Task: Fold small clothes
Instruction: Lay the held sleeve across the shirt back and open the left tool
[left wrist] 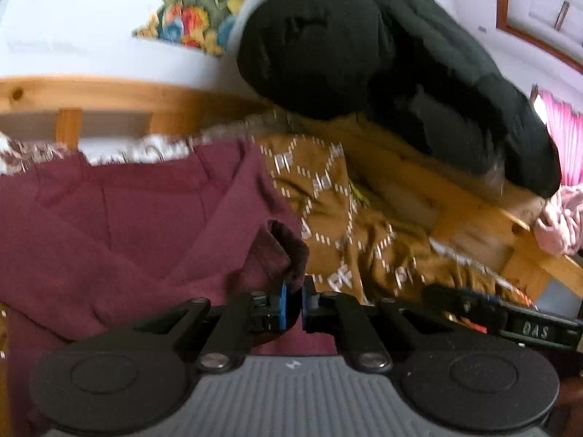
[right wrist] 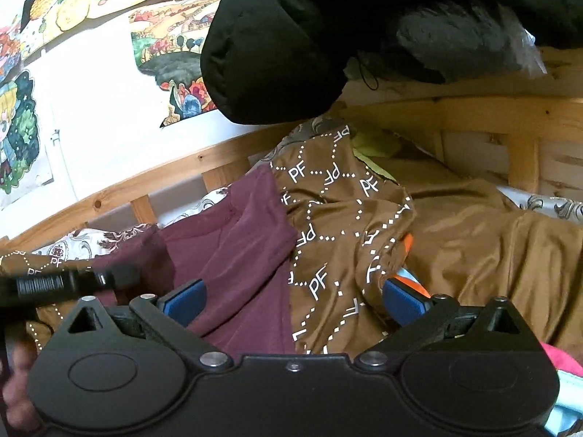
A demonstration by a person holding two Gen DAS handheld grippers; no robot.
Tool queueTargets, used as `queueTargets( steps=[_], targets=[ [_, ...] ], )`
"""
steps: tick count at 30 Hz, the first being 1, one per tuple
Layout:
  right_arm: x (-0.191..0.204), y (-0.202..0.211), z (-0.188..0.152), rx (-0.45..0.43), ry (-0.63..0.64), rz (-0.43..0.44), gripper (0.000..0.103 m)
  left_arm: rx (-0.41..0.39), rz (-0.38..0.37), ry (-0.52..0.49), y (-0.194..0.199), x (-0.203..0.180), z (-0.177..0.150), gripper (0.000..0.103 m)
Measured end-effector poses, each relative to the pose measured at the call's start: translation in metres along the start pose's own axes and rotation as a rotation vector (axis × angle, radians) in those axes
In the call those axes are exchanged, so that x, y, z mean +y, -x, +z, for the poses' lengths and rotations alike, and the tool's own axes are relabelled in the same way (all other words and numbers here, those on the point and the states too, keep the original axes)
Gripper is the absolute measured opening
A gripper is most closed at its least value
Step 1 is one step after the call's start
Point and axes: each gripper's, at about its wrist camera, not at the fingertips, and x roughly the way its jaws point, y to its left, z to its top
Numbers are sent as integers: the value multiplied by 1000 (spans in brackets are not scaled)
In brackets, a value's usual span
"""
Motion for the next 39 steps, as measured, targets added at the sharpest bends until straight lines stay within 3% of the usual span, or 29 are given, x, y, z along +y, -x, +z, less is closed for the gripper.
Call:
queueTargets(
  steps=[3,5,6,9,12,14,17,20,22,27,35,39],
  targets=[
    [3,-1,0,-10,7,-11,102,67,-9,45,-2,3,7,29],
    [2,-1,0,-14,1,-20,102,78,-20,60,8,1,6,70],
    [2,0,0,-17,-4,-25,102,69,-24,59,15,0,7,73],
    [2,0,-1,-19,-5,-30,102,69,-29,42,40,-4,10,76],
    [5,-1,-3,-11,6,-23,102,84,33,54,66,-2,15,82],
    [9,-4,-6,7,16,-4,102,94,124,61,84,4,17,85],
    [18,-10,-10,46,49,24,102,108,327,67,106,20,15,94],
    [32,-17,-17,87,108,50,102,116,514,108,110,46,13,97],
    [41,-19,-21,102,148,63,102,103,593,152,109,70,12,97],
    [58,-23,-35,136,256,90,102,49,680,189,93,114,19,95],
    [79,-41,-56,209,300,110,102,-62,692,307,70,167,27,91],
    [89,-49,-68,246,310,120,102,-72,746,369,44,188,36,91]
  ],
)
